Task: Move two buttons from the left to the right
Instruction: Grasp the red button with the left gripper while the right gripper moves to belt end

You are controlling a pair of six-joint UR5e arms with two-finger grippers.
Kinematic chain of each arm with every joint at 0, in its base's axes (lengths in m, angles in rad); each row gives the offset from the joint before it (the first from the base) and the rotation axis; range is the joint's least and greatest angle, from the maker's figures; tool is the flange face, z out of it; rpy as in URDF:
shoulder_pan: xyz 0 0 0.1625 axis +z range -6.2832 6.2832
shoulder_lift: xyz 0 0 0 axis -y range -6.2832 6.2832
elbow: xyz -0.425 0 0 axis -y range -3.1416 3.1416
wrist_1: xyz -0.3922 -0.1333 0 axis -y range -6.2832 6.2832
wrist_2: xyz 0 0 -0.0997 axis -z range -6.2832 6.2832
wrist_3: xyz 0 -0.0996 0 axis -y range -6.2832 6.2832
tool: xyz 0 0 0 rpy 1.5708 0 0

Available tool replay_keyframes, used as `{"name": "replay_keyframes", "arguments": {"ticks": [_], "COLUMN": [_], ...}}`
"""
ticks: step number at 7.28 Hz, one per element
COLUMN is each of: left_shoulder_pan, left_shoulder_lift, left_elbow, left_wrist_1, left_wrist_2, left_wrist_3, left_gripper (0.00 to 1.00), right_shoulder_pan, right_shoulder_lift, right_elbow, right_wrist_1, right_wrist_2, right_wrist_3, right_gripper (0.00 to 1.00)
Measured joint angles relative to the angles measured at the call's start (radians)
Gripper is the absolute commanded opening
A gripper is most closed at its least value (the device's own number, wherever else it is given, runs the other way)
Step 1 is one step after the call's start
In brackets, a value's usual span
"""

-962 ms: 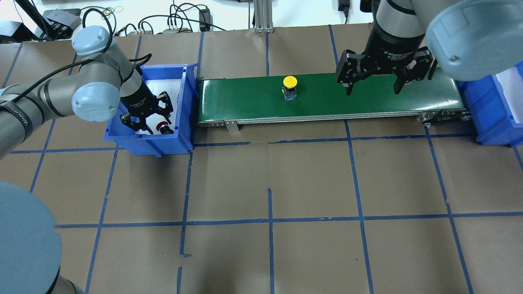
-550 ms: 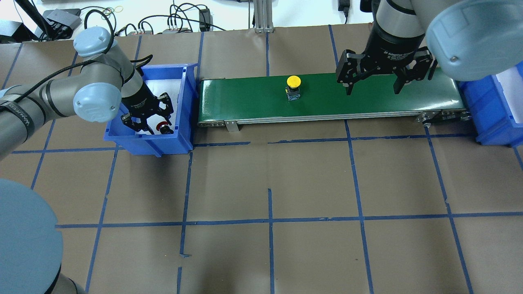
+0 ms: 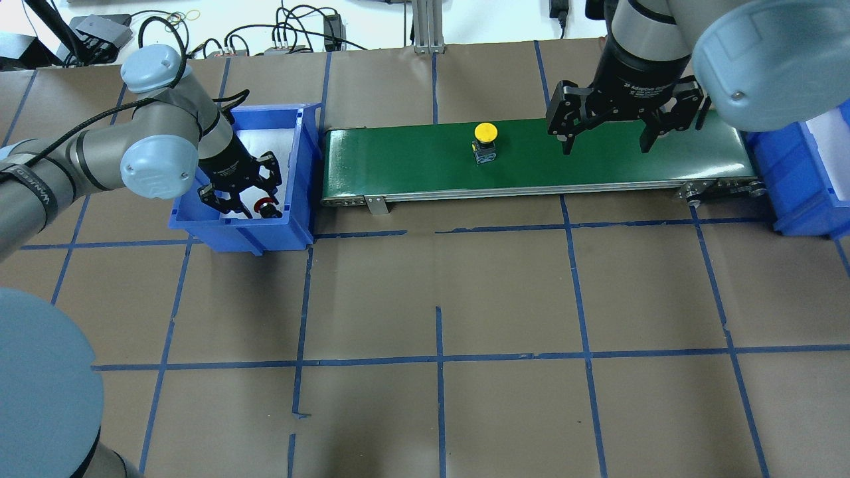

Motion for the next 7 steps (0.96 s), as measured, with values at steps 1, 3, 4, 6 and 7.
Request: {"name": "replay_keyframes", "arguments": {"ticks": [1,3,4,6,7], "left_shoulder_pan": [0.0,0.0,0.0,0.0,0.0], "left_shoulder_lift": [0.0,-0.001,-0.001,-0.002,-0.002], "left_elbow": [-0.001,-0.002,-0.002,-0.003,-0.003], "left_wrist_1": [0.0,0.0,0.0,0.0,-0.001], "left_wrist_2": [-0.001,-0.002,-0.003,-0.004,-0.004], "left_wrist_3": [0.0,0.0,0.0,0.0,0.0], "left_gripper": [0.54,0.54,0.54,0.54,0.54], "right_shoulder_pan": [-0.003,-0.01,-0.019,-0.046,-0.065], "right_shoulder_lift": [0.0,0.0,0.0,-0.003,-0.009], "right_elbow": [0.0,0.0,0.0,-0.001,-0.001], "right_wrist_1": [0.0,0.0,0.002,0.003,0.003], "right_wrist_2": [0.0,-0.007,-0.022,-0.041,-0.044], "right_wrist_3": [-0.005,-0.012,-0.014,-0.026,-0.054], "right_gripper": [1.0,1.0,1.0,1.0,1.0]}}
